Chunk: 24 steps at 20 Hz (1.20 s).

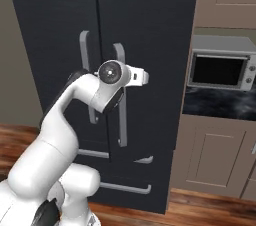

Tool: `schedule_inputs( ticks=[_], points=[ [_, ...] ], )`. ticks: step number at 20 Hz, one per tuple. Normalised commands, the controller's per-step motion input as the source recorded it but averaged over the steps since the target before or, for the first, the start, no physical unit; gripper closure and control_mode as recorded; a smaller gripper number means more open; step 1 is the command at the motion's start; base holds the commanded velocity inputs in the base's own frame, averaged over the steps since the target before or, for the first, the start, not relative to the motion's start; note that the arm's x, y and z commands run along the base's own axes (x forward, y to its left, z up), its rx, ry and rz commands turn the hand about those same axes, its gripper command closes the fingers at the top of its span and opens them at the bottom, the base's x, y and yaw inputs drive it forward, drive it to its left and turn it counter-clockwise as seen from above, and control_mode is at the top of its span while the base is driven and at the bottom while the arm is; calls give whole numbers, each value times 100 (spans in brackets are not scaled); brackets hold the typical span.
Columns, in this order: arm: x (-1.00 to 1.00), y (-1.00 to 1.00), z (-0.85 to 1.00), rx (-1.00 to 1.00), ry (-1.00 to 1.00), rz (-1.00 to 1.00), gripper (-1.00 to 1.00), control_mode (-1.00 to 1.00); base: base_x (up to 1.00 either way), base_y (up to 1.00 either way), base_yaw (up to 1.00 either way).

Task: Retrieve the chicken drumstick from the fridge and place it on the saucepan with marinade on the stove.

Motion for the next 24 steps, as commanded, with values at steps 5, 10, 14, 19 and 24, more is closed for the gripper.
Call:
schedule_inputs(
  ticks=[5,10,14,19,24],
  points=[
    [-42,-84,0,0,0,0,100,-100,0,0,0],
    [-58,-98,0,0,0,0,100,-100,0,0,0],
    [-59,-100,0,0,0,0,100,-100,0,0,0],
    [-49,-77,0,0,0,1,100,-100,0,0,0],
    [-34,-6,0,0,0,0,-100,-100,0,0,0]
  ],
)
